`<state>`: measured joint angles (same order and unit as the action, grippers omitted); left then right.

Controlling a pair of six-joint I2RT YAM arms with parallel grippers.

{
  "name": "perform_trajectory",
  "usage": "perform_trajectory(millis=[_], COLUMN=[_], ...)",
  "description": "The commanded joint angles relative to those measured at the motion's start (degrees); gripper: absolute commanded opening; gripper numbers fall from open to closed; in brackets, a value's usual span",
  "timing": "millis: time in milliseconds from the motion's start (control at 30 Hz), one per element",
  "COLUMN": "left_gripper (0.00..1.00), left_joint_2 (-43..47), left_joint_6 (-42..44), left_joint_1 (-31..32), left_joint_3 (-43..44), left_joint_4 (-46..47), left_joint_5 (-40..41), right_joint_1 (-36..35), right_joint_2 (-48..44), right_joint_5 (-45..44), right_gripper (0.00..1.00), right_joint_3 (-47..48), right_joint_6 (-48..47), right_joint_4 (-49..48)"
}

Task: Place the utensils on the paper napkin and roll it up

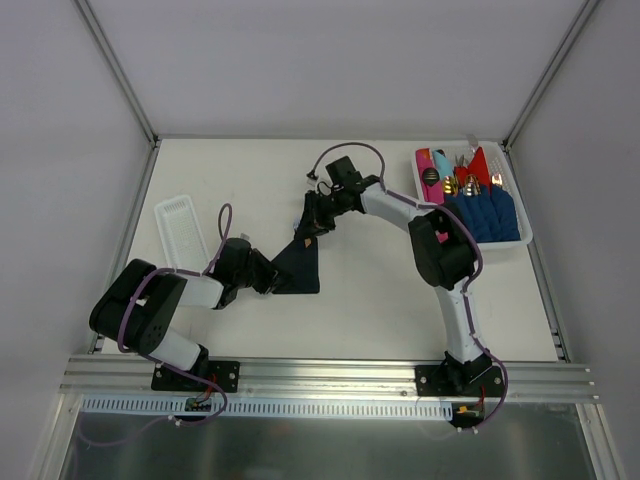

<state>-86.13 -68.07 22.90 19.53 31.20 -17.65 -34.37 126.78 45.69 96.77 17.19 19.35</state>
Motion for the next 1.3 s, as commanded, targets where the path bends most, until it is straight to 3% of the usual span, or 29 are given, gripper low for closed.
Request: perform_trajectory(millis=[0,333,1267], left_gripper=[0.0,0.0,0.0], left_joint_2=[-0.53,-0.44,-0.71], left_joint_6=[2.68,2.77,1.45], left_joint_1=[0.04,0.04,0.04], left_joint_3=[-0.72,-0.9,-1.51], left_joint_4=[-7.65,-7.65,-7.56], left_joint_5=[2.8,2.97,3.41], right_joint_1=[-2.36,-5.27,-2.11], right_joint_2=[-3.38,1.27,6.81], right_joint_5=[-9.46,-14.4,-19.68], right_gripper=[0.13,0.09,0.09], right_joint_3=[3.16,7.64,11.77], right_joint_6=[-9.35,-12.27,-14.99], right_joint_4=[9.55,12.99,16.15])
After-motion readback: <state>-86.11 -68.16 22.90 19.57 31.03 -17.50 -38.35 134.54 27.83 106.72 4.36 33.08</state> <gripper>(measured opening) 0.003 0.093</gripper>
